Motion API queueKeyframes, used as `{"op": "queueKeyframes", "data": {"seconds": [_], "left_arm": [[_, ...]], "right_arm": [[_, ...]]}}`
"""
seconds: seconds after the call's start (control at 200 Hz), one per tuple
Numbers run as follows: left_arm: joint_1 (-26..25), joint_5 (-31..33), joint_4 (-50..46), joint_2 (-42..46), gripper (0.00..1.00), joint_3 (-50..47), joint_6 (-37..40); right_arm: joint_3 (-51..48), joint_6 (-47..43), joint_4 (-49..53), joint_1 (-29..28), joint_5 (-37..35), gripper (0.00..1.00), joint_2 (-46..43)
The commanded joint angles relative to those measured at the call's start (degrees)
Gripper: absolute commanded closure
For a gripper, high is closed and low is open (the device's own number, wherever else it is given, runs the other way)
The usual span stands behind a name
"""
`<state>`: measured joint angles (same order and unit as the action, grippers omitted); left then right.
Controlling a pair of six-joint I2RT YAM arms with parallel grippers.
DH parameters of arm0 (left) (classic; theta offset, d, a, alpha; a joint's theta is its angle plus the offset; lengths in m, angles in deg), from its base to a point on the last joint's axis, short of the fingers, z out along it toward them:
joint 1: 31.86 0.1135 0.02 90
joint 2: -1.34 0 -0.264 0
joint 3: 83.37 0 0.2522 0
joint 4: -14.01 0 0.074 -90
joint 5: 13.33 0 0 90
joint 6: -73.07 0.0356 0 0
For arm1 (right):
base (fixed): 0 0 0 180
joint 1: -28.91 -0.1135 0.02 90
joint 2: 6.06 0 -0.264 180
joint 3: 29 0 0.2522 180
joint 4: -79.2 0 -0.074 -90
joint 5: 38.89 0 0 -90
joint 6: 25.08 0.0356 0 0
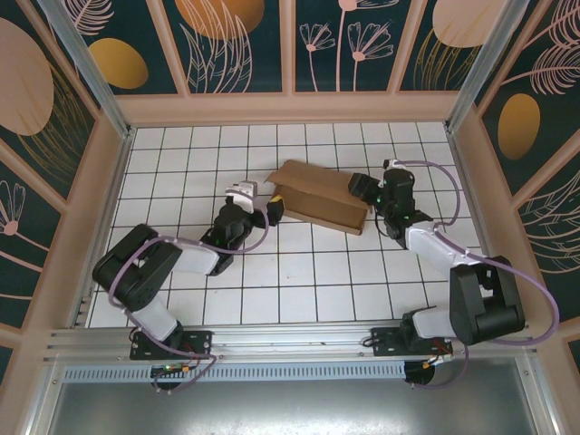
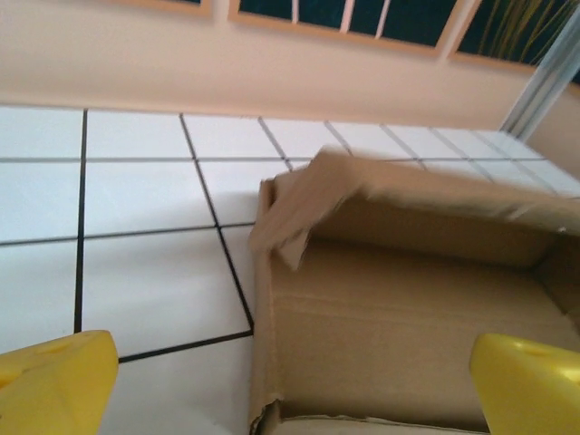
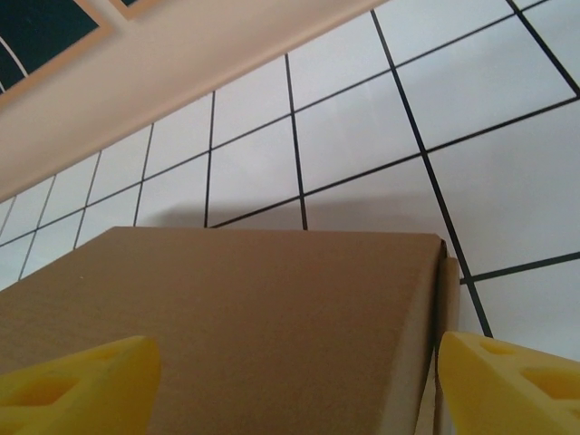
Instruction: Fold the paper box
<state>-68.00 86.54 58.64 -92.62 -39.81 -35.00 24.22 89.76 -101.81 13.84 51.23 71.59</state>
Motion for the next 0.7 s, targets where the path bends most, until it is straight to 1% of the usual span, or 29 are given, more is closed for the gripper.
{"op": "queueKeyframes", "data": {"seconds": [0.0, 0.075, 0.13, 0.175, 0.195, 0.24, 0.3, 0.345, 0.435, 0.51, 0.601, 0.696], "left_arm": [[-0.33, -4.38, -0.07, 5.81, 0.01, -0.76, 1.55], [-0.25, -10.32, -4.36, 8.13, 0.01, 2.11, 2.65], [-0.3, -12.38, -6.67, 8.92, 0.01, 4.38, 2.27], [-0.25, -12.93, -8.01, 9.2, 0.01, 6.27, 1.66], [-0.25, -12.68, -8.81, 9.22, 0.01, 7.22, 1.26], [0.11, -11.36, -10.23, 9.15, 0.01, 9.37, -0.95], [1.18, -11.32, -13.7, 8.13, 0.01, 13.37, -3.97], [2.28, -10.82, -20.21, 6.07, 0.01, 18.21, -6.16], [4.51, -12.63, -32.3, 0.43, 0.02, 27.59, -7.81], [5.73, -13.1, -38.99, -3.86, 0.06, 32.41, -8.24], [6.74, -14.73, -46.88, -11.2, 0.12, 38.14, -8.14], [6.96, -16.82, -52.63, -17.38, 0.15, 43.15, -6.72]], "right_arm": [[-1.65, 0.82, -1.29, 0.35, 0.03, 0.2, 2.3], [-2.66, 0.58, -2.61, 0.32, -0.09, 0.2, 3.74], [-3.65, 0.33, -3.6, 0.31, -0.68, 0.2, 4.74], [-4.23, -0.08, -4.14, 0.36, -0.73, 0.2, 5.74], [-4.48, -0.26, -4.47, 0.31, -1.91, 0.2, 6.16], [-5.12, -0.66, -5.08, 0.34, -3.06, 0.2, 7.22], [-5.76, -1.13, -5.6, 0.42, -3.95, 0.19, 8.81], [-5.97, -1.27, -5.68, 0.42, -4.29, 0.19, 9.96], [-6.47, -1.15, -6.3, 0.47, -4.47, 0.19, 11.69], [-6.67, -0.86, -6.76, 0.61, -4.27, 0.19, 12.41], [-6.68, -0.83, -7.21, 0.96, -3.34, 0.18, 11.95], [-6.68, -0.98, -8.5, 1.85, -0.47, 0.18, 10.53]]}}
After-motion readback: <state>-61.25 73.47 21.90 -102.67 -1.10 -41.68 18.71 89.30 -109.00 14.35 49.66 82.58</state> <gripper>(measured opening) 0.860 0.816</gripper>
